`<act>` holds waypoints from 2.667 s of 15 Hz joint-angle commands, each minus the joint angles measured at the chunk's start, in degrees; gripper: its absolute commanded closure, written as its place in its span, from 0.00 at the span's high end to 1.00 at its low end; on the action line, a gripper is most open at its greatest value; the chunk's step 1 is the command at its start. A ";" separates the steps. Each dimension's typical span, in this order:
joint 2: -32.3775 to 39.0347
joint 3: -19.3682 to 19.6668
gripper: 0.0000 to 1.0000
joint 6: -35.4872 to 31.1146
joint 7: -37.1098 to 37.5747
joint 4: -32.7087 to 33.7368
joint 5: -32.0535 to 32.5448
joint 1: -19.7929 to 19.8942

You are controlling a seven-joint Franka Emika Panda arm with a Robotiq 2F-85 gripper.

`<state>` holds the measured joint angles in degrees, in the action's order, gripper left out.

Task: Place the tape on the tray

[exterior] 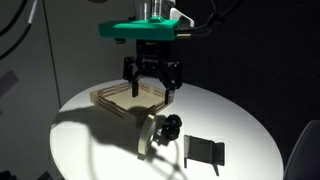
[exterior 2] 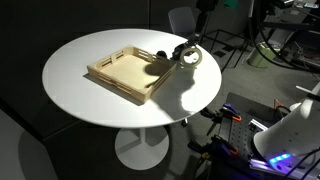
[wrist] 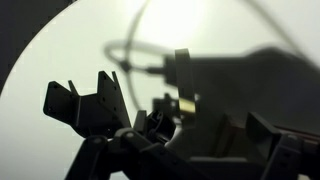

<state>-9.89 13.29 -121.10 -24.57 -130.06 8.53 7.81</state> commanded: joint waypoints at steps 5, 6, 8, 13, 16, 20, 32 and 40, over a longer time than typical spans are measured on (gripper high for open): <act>4.77 -0.44 1.00 -5.76 -2.48 -0.60 -0.53 0.53; 5.06 -0.41 1.00 -6.16 -2.59 -1.10 -0.66 0.70; 5.50 -0.39 1.00 -6.58 -2.85 -1.94 -0.96 1.00; 5.62 -0.45 0.74 -6.36 -3.31 -3.39 -1.23 1.39; 5.43 -0.57 0.49 -6.18 -3.52 -3.83 -1.16 1.35; 5.26 -0.70 0.16 -6.15 -4.00 -4.09 -0.89 1.26; 1.78 -2.25 0.05 -4.86 -3.39 -4.41 0.22 0.29; -1.64 -5.73 0.05 -4.44 -2.99 -3.05 0.57 -3.30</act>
<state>-9.83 8.50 -126.53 -27.16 -133.63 8.53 5.40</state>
